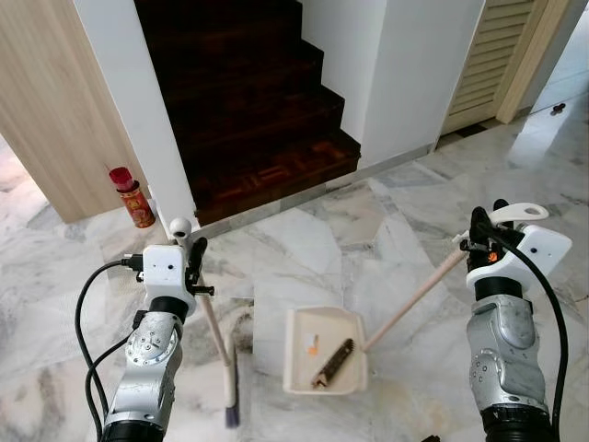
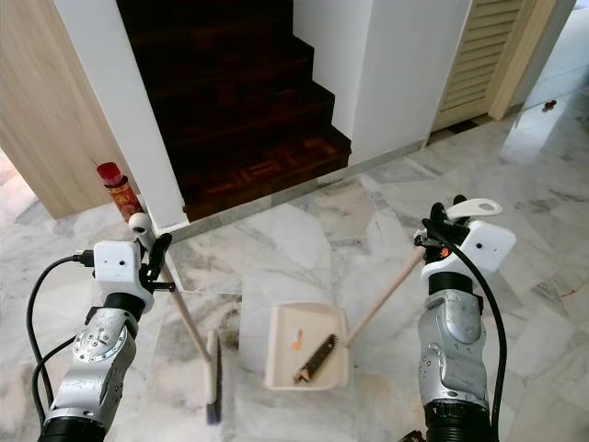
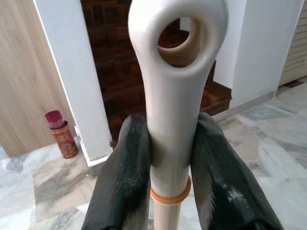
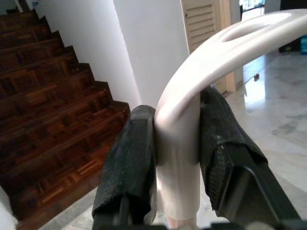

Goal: Sweep floor

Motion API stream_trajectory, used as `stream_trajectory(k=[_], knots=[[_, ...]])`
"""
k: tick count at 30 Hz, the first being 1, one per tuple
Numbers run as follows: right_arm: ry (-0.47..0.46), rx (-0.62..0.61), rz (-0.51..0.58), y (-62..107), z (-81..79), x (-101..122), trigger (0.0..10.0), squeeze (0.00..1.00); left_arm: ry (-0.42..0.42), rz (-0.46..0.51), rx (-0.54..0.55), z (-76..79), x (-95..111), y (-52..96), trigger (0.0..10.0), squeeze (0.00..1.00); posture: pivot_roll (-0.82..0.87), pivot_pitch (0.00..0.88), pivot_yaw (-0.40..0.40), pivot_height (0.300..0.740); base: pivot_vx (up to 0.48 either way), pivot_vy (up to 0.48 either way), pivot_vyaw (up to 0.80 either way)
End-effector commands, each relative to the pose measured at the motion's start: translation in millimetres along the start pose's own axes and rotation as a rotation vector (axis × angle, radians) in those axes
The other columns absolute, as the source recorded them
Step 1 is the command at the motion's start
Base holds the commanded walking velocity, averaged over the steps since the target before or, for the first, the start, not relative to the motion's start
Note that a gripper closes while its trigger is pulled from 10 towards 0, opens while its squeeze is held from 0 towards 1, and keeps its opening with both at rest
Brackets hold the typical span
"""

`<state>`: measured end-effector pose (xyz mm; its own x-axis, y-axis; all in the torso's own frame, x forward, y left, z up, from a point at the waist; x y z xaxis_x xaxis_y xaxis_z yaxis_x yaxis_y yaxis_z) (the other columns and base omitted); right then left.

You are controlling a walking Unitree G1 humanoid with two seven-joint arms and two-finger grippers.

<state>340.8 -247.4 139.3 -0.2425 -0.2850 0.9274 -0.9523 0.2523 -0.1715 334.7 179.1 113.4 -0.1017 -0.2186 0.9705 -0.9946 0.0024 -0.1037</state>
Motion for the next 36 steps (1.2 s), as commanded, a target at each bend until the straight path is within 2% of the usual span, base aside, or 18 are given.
stream_trajectory(k=[1, 8, 12, 21, 36], knots=[[-0.019, 0.017, 0.029, -4.9, -6.2, 7.6, 10.0, 0.0, -0.011, 0.048, 0.016, -6.0, 15.2, -5.0, 10.0, 0.0, 0.0, 0.0, 0.006, 0.74, 0.0, 0.259, 0.0], [-0.02, 0.017, 0.029, -5.0, -5.6, 7.3, 10.0, 0.0, -0.006, 0.047, 0.016, -5.5, 15.2, -4.9, 10.0, 0.0, 0.0, 0.0, 0.006, 0.74, 0.0, 0.262, 0.0], [0.014, 0.026, 0.031, -5.3, -7.1, 7.9, 10.0, 0.0, -0.005, 0.046, 0.012, -4.7, 15.0, -4.8, 10.0, 0.0, 0.0, 0.0, 0.006, 0.74, 0.0, 0.26, 0.0], [0.009, 0.031, 0.027, -5.0, -8.5, 7.1, 10.0, 0.0, -0.004, 0.045, 0.01, -4.1, 14.9, -4.4, 10.0, 0.0, 0.0, 0.0, 0.006, 0.74, 0.0, 0.259, 0.67], [0.0, 0.029, 0.026, -7.0, -7.4, 6.5, 10.0, 0.0, -0.001, 0.046, 0.003, -1.7, 15.3, -3.3, 10.0, 0.0, 0.01, 0.0, 0.005, 0.74, 0.0, 0.261, 0.0]])
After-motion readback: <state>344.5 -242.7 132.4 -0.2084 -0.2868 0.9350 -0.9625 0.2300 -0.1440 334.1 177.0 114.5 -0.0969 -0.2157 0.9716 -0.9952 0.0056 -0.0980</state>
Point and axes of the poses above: a point about 5 cm out from each wrist's last joint towards the gripper, its own y axis pointing back from the gripper into the wrist, its own x axis along the axis of the wrist's last joint, z = x × y, the point moved 4 cm from there along -y, pointing out of the wrist towards the gripper, and after that the axes turned 9 degrees about -y, right-handed, at the moved point
